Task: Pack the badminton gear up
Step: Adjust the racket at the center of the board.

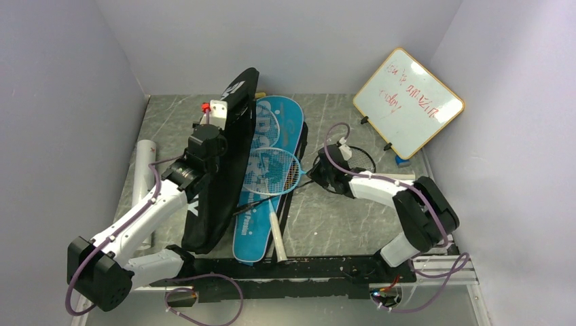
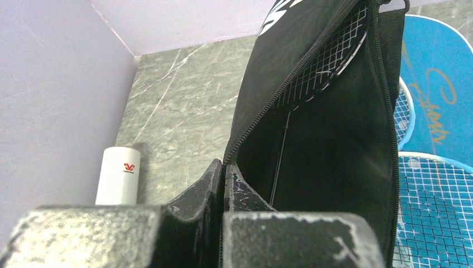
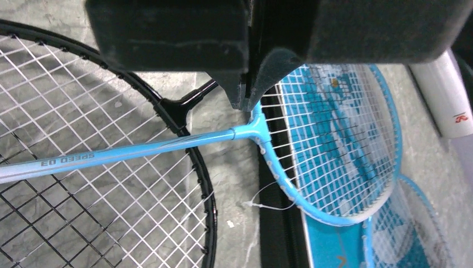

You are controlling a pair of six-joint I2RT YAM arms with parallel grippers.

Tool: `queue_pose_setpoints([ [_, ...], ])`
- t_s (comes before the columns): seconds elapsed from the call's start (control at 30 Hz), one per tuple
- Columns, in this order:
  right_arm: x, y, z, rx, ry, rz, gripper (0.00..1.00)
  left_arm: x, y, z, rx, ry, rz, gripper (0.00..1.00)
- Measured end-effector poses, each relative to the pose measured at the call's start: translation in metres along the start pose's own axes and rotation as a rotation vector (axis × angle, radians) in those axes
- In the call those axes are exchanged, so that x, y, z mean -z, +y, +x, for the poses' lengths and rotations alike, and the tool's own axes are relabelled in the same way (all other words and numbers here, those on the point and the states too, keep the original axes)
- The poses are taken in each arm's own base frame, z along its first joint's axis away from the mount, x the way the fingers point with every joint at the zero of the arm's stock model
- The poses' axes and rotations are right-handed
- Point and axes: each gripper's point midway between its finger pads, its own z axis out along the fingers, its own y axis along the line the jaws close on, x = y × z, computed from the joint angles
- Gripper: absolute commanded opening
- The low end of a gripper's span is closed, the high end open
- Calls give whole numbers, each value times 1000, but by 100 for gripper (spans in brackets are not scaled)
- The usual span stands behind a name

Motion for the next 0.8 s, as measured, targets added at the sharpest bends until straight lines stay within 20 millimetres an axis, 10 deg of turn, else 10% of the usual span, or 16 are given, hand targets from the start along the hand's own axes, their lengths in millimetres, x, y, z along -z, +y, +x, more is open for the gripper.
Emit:
queue_pose_setpoints([
  [0.37,-34,-11,2,-14,0,101,0,-1,2,1,12,2,-5,5],
  [0.63,-83,37,-45,-2,-76,74,0,2,10,0,42,-16,-20,5],
  [0.8,-74,47,-54,17,-81,21,26,4,13,-4,54,-28,-24,5],
])
